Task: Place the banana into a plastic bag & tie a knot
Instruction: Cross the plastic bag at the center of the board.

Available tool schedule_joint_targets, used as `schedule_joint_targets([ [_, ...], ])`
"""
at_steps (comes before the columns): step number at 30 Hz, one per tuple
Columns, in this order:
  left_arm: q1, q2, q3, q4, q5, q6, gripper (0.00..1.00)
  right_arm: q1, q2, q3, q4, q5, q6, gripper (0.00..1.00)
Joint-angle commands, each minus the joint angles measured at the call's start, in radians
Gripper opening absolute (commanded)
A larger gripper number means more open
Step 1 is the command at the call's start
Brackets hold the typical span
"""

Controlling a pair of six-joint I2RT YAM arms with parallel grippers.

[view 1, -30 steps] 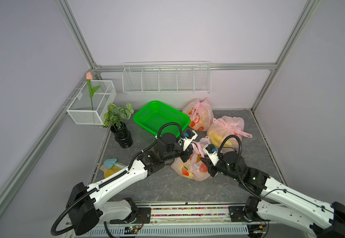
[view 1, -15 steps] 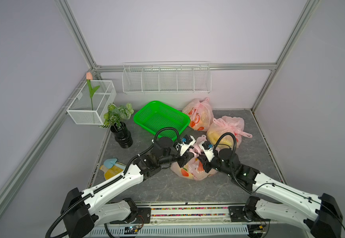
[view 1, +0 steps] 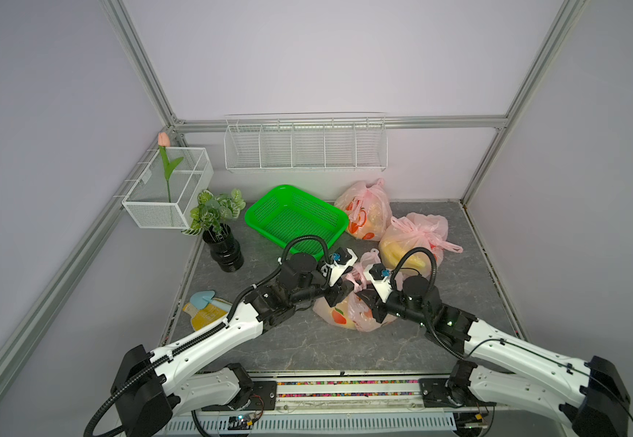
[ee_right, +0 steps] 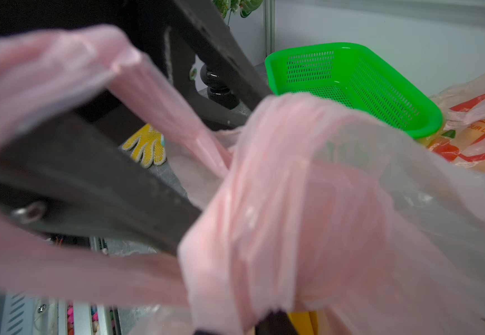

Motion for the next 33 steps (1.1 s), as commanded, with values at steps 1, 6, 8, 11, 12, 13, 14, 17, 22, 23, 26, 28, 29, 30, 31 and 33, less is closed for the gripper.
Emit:
schedule_joint_targets([
  [1,0.004,0.017,0.045,0.025,0.01,-0.011,0.38,0.007,0.007,-0.017,0.067,-0.029,0.027,0.14],
  [6,0.004,0.022,0.06,0.058,0.049,-0.051,0.23,0.006,0.032,-0.024,0.079,0.025,0.022,0.14],
  [8,0.003,0.028,0.062,0.06,0.097,-0.048,0.25,-0.002,0.039,-0.03,0.09,0.083,0.015,0.14],
  [11,0.004,0.025,0.054,0.027,0.122,-0.031,0.33,-0.044,0.027,-0.048,0.134,0.09,0.017,0.14],
  [12,0.004,0.021,0.05,0.013,0.113,-0.026,0.35,-0.056,0.021,-0.048,0.142,0.074,0.02,0.15],
  [13,0.003,0.016,0.042,0.006,0.105,-0.019,0.39,-0.063,0.018,-0.046,0.145,0.058,0.02,0.14],
  [14,0.004,0.01,0.033,0.002,0.094,-0.013,0.42,-0.066,0.014,-0.039,0.14,0.046,0.014,0.14],
  [17,0.007,-0.003,0.013,-0.002,0.045,-0.005,0.49,-0.061,0.006,-0.032,0.134,0.011,0.008,0.15],
  [22,0.016,-0.003,0.002,0.004,0.019,0.001,0.6,-0.034,-0.004,-0.042,0.127,-0.012,0.005,0.15],
  [23,0.016,0.007,0.006,-0.001,0.023,0.008,0.61,-0.027,-0.005,-0.044,0.127,-0.01,0.005,0.15],
  [26,0.016,0.035,0.031,-0.016,0.044,0.014,0.63,-0.015,0.0,-0.045,0.129,-0.011,0.001,0.15],
  [28,0.017,0.047,0.038,-0.009,0.072,0.011,0.63,-0.008,0.011,-0.044,0.134,-0.014,-0.003,0.15],
  [29,0.016,0.051,0.039,0.001,0.085,0.005,0.64,-0.006,0.019,-0.044,0.138,-0.015,-0.005,0.14],
  [30,0.016,0.055,0.04,0.01,0.097,-0.002,0.64,-0.004,0.027,-0.044,0.143,-0.016,-0.006,0.15],
  [31,0.016,0.058,0.04,0.015,0.106,-0.003,0.64,-0.002,0.035,-0.042,0.147,-0.018,-0.007,0.15],
  [33,0.017,0.071,0.046,0.016,0.107,-0.005,0.64,0.003,0.042,-0.039,0.157,-0.022,-0.006,0.14],
])
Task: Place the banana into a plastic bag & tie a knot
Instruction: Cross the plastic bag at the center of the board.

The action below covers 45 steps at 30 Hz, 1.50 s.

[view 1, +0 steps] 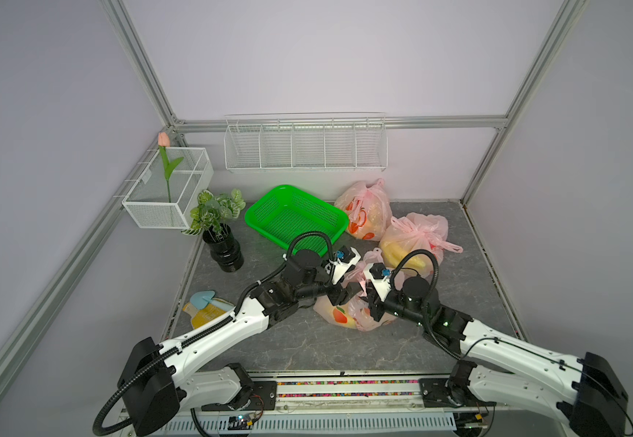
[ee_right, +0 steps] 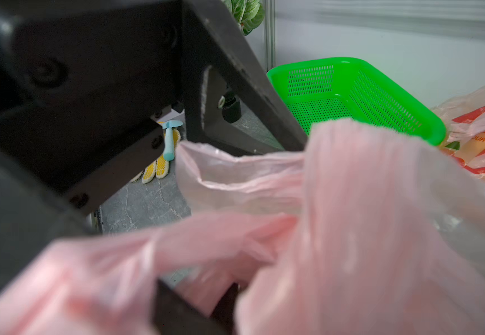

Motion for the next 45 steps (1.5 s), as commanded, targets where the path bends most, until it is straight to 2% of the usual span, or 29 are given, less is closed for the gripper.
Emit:
schedule_joint_targets([
  [1,0.003,0.024,0.033,0.009,0.035,0.003,0.64,0.013,0.015,-0.001,0.047,-0.021,-0.017,0.14],
  [4,0.003,0.041,0.038,0.006,0.032,0.0,0.62,0.021,0.02,0.006,0.043,-0.016,-0.026,0.14],
  [7,0.003,0.057,0.055,-0.004,0.035,-0.003,0.54,0.025,0.021,0.002,0.037,-0.003,-0.037,0.14],
  [15,0.003,0.087,0.078,-0.021,0.038,0.008,0.15,0.031,-0.023,-0.006,0.004,0.019,-0.051,0.16],
  [19,0.007,0.066,0.06,-0.001,0.033,0.006,0.04,0.029,-0.075,-0.004,-0.061,0.038,-0.063,0.28],
  [21,0.011,0.047,0.045,0.007,0.036,0.006,0.0,0.022,-0.127,0.011,-0.154,0.036,-0.08,0.41],
  [24,0.016,0.021,0.023,0.005,0.045,0.024,0.0,-0.006,-0.219,0.061,-0.335,0.006,-0.103,0.55],
  [27,0.016,-0.007,-0.005,0.006,0.061,0.046,0.0,-0.041,-0.287,0.114,-0.47,-0.053,-0.109,0.65],
  [32,0.016,-0.058,-0.048,0.026,0.119,0.093,0.0,-0.048,-0.248,0.187,-0.535,-0.044,-0.123,0.68],
  [37,0.016,-0.11,-0.089,0.046,0.135,0.127,0.0,-0.049,-0.209,0.21,-0.515,-0.025,-0.172,0.74],
  [45,0.017,-0.144,-0.125,0.061,0.18,0.177,0.0,-0.028,-0.135,0.26,-0.515,-0.046,-0.256,0.76],
])
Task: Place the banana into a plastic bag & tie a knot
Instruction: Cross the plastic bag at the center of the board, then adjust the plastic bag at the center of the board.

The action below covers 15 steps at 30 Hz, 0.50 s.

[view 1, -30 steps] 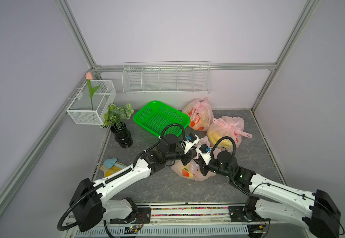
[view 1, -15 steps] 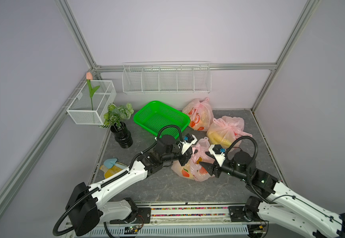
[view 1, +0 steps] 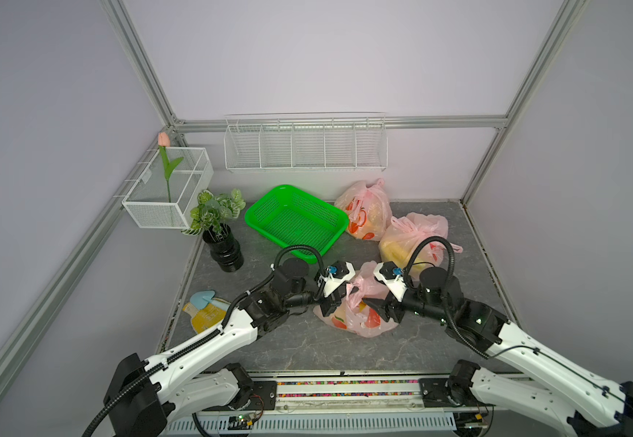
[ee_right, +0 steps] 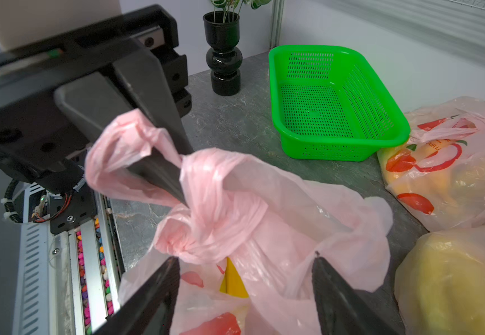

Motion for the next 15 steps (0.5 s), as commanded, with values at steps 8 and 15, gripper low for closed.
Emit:
schedule_joint_targets([
  [8,0.003,-0.022,-0.016,0.026,0.052,0.065,0.0,0.037,0.083,0.014,0.01,-0.034,-0.089,0.67],
  [15,0.003,-0.006,-0.015,0.047,0.084,0.07,0.0,0.045,0.135,-0.007,0.047,-0.031,-0.055,0.56],
])
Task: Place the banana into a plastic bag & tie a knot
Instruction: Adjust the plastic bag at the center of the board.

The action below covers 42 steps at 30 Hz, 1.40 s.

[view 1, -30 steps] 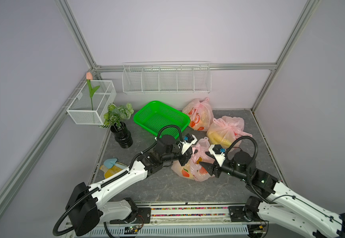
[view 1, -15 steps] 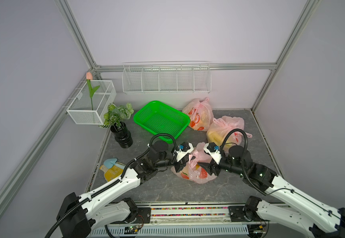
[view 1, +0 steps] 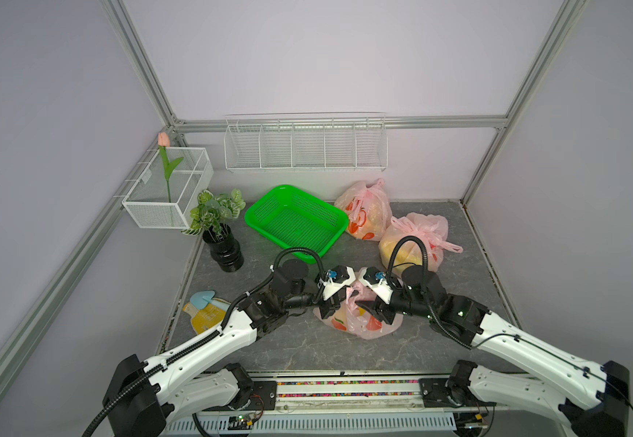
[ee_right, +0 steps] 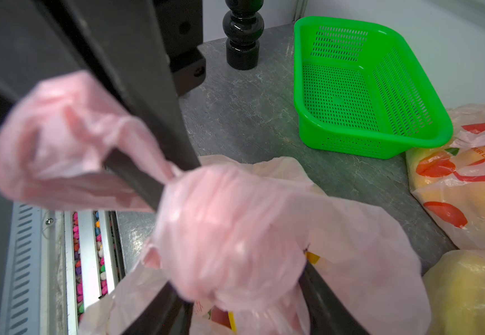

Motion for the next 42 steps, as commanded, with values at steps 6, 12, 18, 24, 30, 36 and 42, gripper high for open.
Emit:
schedule_joint_targets([
  [6,0.003,0.04,0.025,0.027,0.111,0.05,0.0,0.013,0.048,-0.018,0.102,-0.049,0.036,0.48],
  [12,0.003,0.018,0.012,0.043,0.068,0.032,0.0,0.016,0.05,-0.015,0.071,0.012,0.032,0.22],
  [18,0.003,-0.027,-0.033,0.091,-0.04,-0.019,0.08,0.017,-0.011,-0.003,0.032,0.036,0.032,0.06],
  [24,0.003,-0.072,-0.063,0.099,-0.154,-0.045,0.3,0.018,-0.044,0.017,-0.017,0.042,0.025,0.06],
  [30,0.004,-0.091,-0.116,0.115,-0.118,-0.05,0.59,0.008,-0.065,0.006,-0.005,0.029,0.058,0.06],
  [36,0.003,-0.01,-0.12,0.103,-0.084,-0.042,0.6,-0.01,-0.082,-0.008,0.043,-0.031,0.09,0.07],
  [42,0.003,0.056,-0.068,0.104,-0.057,-0.052,0.47,-0.01,-0.048,-0.022,0.066,-0.068,0.096,0.1],
])
